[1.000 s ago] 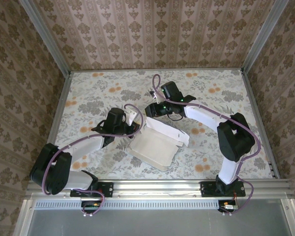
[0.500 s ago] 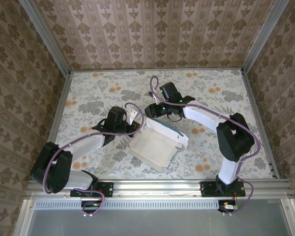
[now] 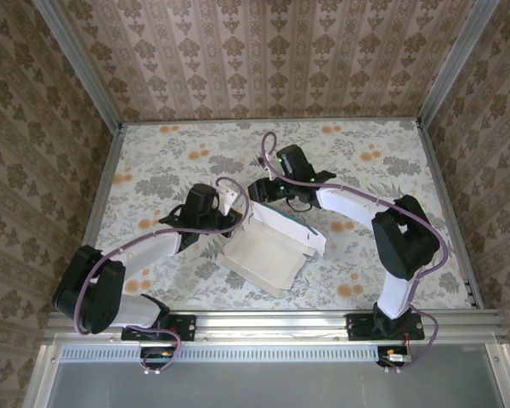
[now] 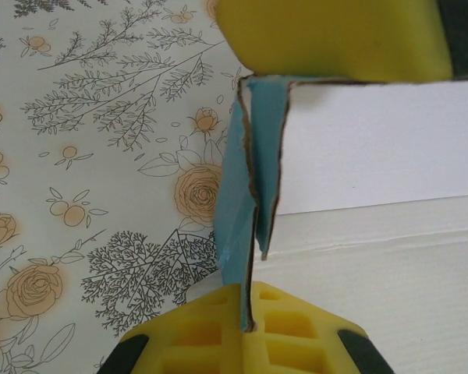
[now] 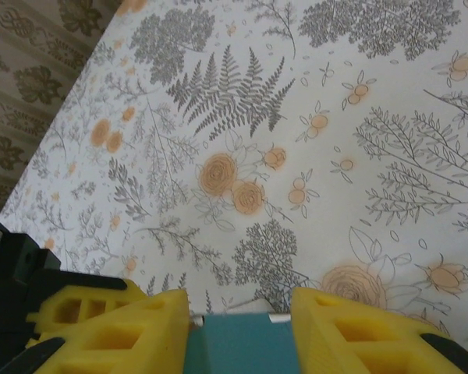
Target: Fold the paper box
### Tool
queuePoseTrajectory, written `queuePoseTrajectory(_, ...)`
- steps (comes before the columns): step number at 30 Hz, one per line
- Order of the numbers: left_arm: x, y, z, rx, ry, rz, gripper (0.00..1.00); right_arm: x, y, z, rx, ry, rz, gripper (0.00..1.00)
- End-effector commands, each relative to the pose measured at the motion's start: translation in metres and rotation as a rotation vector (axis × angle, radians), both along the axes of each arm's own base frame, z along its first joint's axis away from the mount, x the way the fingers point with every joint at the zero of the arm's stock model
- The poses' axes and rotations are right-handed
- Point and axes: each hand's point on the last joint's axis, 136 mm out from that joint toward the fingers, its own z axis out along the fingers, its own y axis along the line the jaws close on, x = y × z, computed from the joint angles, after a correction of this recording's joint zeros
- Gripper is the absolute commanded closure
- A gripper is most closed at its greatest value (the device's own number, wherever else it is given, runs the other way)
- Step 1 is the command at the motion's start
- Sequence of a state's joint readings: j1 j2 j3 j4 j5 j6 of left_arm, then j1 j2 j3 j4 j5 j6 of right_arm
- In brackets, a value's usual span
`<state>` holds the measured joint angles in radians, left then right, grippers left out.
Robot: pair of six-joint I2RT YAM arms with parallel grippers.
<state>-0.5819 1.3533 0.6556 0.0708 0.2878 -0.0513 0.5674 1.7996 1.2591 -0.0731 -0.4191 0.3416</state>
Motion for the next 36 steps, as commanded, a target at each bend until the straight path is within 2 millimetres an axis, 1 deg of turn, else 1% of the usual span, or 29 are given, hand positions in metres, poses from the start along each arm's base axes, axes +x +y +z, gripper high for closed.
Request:
queuePoseTrajectory(1,-0.007,0.003,-0.014,0.048,0.054,-0.011,1.0,0.006,0.003,0.016,0.069,-0.015,-0.024,0.58)
queuePoseTrajectory(4,-0.006,0.002,-0.016,0.051,0.057,-0.016,1.0,0.009,0.006,0.017,0.098,-0.003,-0.023,0.58)
queuePoseTrajectory(13,-0.004,0.002,-0.012,0.051,0.046,-0.017,1.0,0.009,0.013,0.009,0.121,0.033,0.002,0.58)
queuePoseTrajectory(19,-0.004,0.002,-0.012,0.052,0.048,-0.015,1.0,0.007,0.013,0.008,0.13,0.041,-0.001,0.57)
queuePoseTrajectory(23,-0.004,0.002,-0.011,0.05,0.046,-0.013,1.0,0.011,0.012,0.007,0.138,0.05,-0.017,0.57)
queuePoseTrajectory(28,-0.004,0.003,-0.009,0.053,0.039,-0.011,1.0,0.017,0.009,0.01,0.167,0.061,-0.038,0.57)
queuePoseTrajectory(33,-0.003,0.004,-0.005,0.05,0.027,-0.008,1.0,0.015,0.011,0.011,0.18,0.068,-0.02,0.57)
queuePoseTrajectory(36,-0.003,0.004,-0.004,0.051,0.029,-0.012,1.0,0.012,0.013,0.012,0.196,0.071,-0.006,0.55)
